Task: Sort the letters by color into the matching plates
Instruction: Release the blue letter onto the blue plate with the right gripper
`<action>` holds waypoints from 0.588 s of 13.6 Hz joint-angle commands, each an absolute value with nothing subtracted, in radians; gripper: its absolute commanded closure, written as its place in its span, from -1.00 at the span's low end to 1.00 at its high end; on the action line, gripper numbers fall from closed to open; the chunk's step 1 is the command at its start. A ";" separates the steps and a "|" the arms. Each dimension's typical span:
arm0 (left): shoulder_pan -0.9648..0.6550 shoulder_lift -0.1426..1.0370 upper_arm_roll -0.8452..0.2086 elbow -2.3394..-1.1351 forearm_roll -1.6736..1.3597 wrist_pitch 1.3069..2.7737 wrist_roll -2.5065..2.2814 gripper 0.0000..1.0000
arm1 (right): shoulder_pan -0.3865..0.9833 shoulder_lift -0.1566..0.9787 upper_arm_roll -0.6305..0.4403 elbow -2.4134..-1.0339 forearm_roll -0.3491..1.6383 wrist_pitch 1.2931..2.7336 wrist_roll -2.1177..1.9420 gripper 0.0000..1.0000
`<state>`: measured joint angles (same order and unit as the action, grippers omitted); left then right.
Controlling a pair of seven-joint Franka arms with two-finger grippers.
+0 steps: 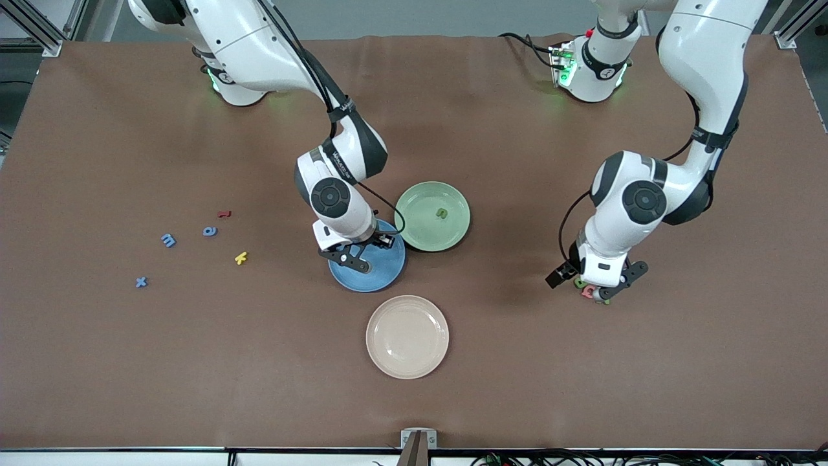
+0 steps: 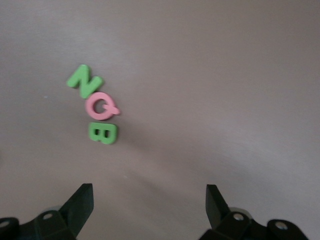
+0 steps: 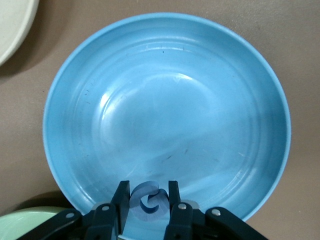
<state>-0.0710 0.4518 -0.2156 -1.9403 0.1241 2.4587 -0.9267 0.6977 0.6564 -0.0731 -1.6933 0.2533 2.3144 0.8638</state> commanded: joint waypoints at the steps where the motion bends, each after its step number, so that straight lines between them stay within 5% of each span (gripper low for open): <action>1: -0.072 0.477 -0.183 -1.933 0.179 2.439 -0.936 -0.87 | 0.712 0.676 -0.083 -1.674 0.270 2.310 0.877 0.62; 5: -0.067 0.532 -0.172 -1.896 0.189 2.437 -0.934 -0.78 | 0.721 0.681 -0.083 -1.674 0.270 2.310 0.877 0.56; 8: -0.071 0.581 -0.170 -1.871 0.193 2.436 -0.934 -0.67 | 0.721 0.681 -0.083 -1.675 0.270 2.307 0.877 0.22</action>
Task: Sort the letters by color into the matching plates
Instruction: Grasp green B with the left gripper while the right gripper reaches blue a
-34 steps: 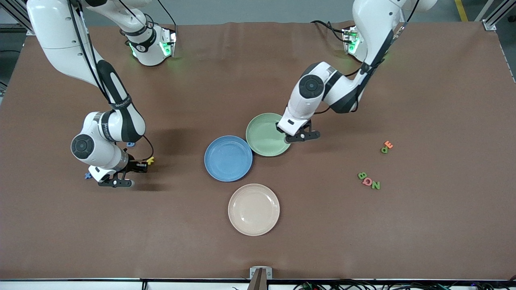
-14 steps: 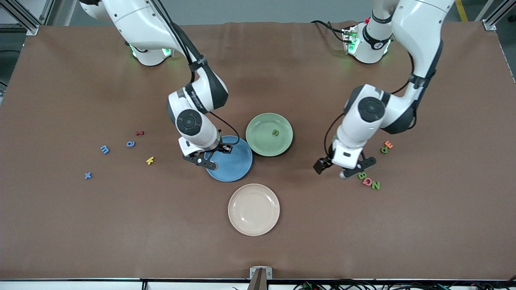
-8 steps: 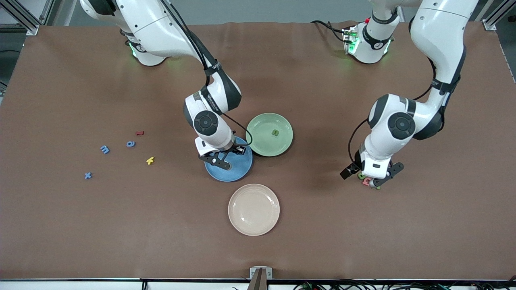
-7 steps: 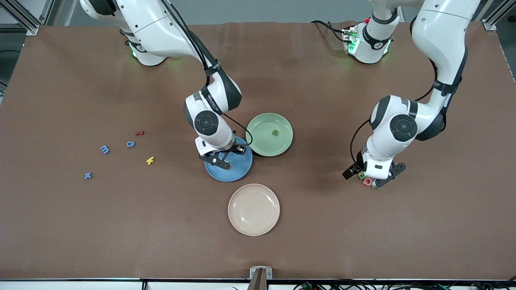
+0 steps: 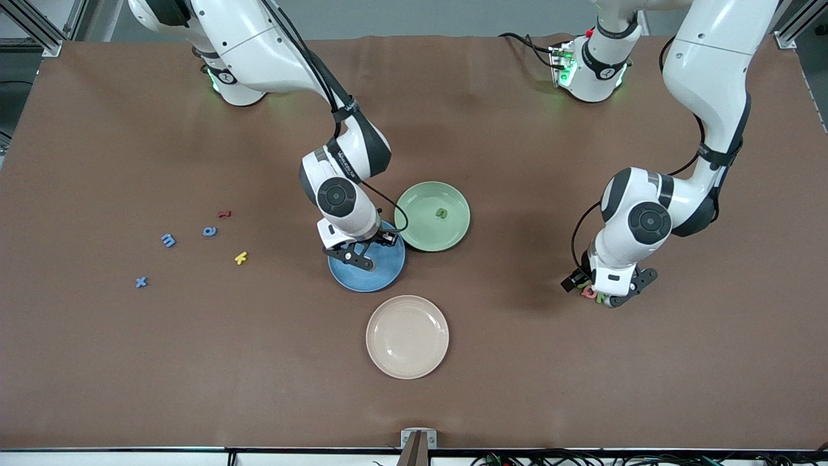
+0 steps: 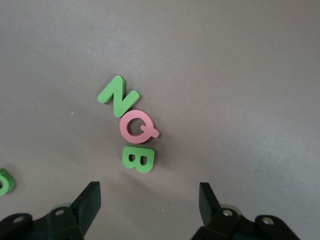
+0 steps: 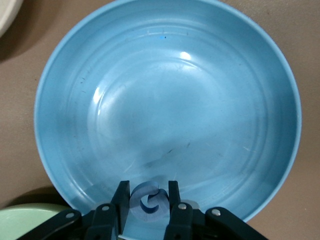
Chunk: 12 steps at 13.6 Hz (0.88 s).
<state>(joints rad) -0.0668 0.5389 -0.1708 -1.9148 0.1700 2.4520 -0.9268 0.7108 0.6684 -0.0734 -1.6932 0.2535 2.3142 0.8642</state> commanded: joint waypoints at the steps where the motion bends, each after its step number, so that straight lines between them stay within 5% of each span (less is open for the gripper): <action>1: -0.069 0.592 -0.170 -1.864 0.204 2.436 -0.934 -0.66 | 0.721 0.681 -0.083 -1.675 0.270 2.303 0.877 -0.21; 2: -0.069 0.603 -0.170 -1.855 0.210 2.436 -0.936 -0.63 | 0.718 0.678 -0.083 -1.675 0.270 2.298 0.877 -0.79; 3: -0.068 0.603 -0.169 -1.855 0.210 2.433 -0.934 -0.63 | 0.710 0.675 -0.084 -1.678 0.270 2.295 0.876 -1.00; 12: -0.069 0.621 -0.141 -1.822 0.210 2.396 -0.927 -0.57 | 0.686 0.464 -0.241 -1.701 0.196 1.936 0.721 -1.00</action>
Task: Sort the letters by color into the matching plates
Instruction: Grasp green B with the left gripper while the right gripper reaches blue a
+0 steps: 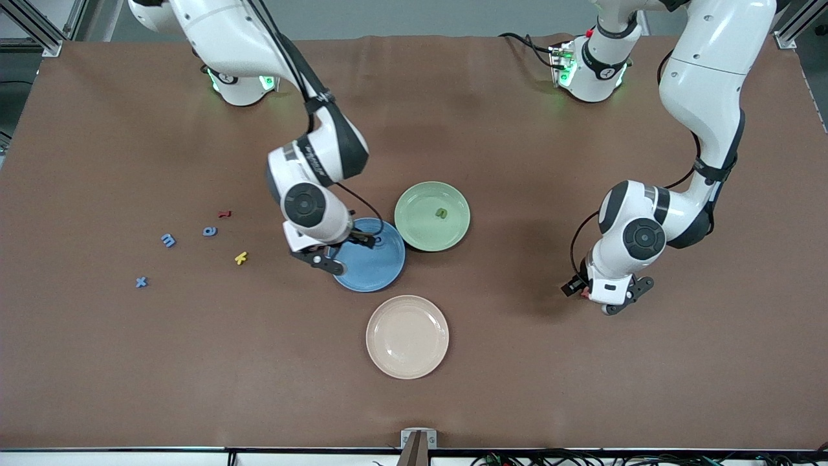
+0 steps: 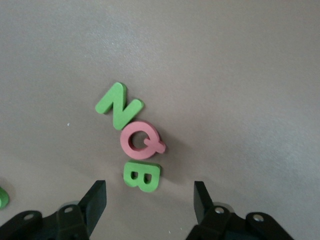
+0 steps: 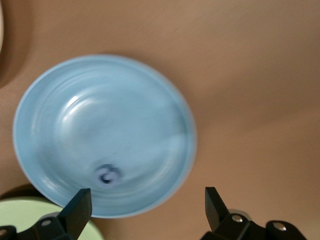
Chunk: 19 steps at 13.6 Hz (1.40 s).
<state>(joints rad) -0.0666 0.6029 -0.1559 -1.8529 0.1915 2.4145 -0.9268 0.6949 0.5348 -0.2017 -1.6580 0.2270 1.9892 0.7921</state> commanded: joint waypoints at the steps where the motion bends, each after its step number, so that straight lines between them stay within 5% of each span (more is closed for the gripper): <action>1: -0.066 0.627 -0.138 -1.822 0.212 2.396 -0.925 -0.57 | 0.686 0.437 -0.273 -1.727 0.193 1.928 0.669 -1.00; 9: -0.077 0.630 -0.138 -1.822 0.210 2.395 -0.936 -0.54 | 0.675 0.336 -0.494 -1.928 0.192 1.960 0.221 -1.00; 14: -0.071 0.635 -0.138 -1.825 0.210 2.395 -0.925 -0.46 | 0.675 0.273 -0.520 -2.224 0.192 2.329 0.051 -1.00; 19: -0.071 0.650 -0.138 -1.822 0.210 2.396 -0.928 -0.34 | 0.568 0.284 -0.520 -2.244 0.192 2.367 -0.185 -1.00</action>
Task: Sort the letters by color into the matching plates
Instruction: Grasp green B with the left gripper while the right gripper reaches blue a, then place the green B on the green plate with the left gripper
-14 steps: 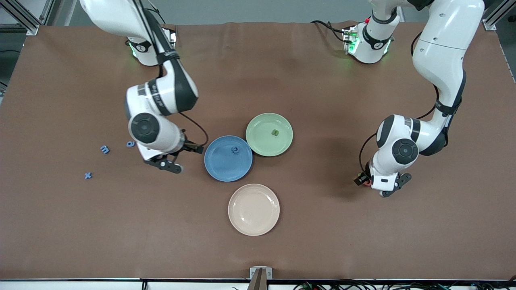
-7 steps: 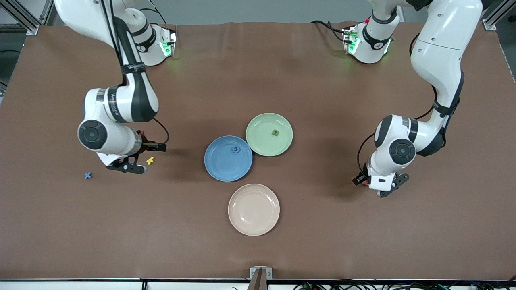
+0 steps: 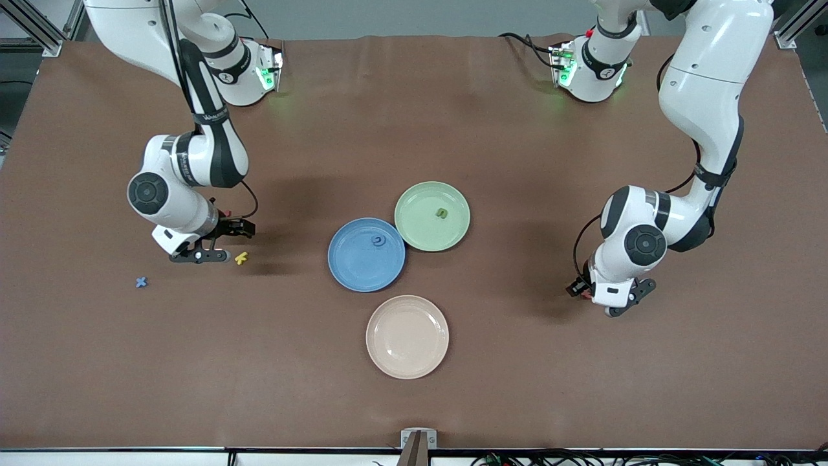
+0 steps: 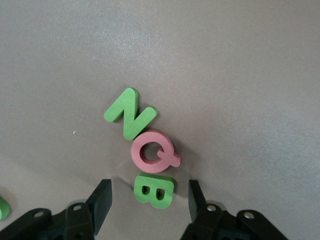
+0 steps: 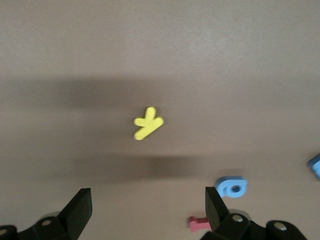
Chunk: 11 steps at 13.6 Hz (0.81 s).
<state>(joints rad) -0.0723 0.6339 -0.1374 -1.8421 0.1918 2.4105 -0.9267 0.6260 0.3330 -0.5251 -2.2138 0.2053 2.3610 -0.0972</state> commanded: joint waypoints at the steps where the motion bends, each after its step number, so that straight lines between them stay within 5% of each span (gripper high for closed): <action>1: -0.071 0.652 -0.138 -1.822 0.210 2.396 -0.925 -0.31 | 0.545 0.284 -0.520 -2.244 0.192 2.371 -0.228 -1.00; 2: -0.071 0.650 -0.138 -1.822 0.210 2.396 -0.925 -0.18 | 0.532 0.284 -0.520 -2.253 0.192 2.381 -0.247 -1.00; 6: -0.075 0.640 -0.138 -1.812 0.210 2.395 -0.930 0.91 | 0.468 0.285 -0.518 -2.301 0.192 2.433 -0.301 -1.00; 11: -0.075 0.578 -0.196 -1.818 0.209 2.320 -0.943 0.98 | 0.439 0.296 -0.515 -2.329 0.199 2.462 -0.318 -0.94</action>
<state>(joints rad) -0.0755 0.6261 -0.1586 -1.8123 0.1919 2.3844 -0.9267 0.4540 0.3274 -0.5293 -2.2937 0.2047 2.4405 -0.3064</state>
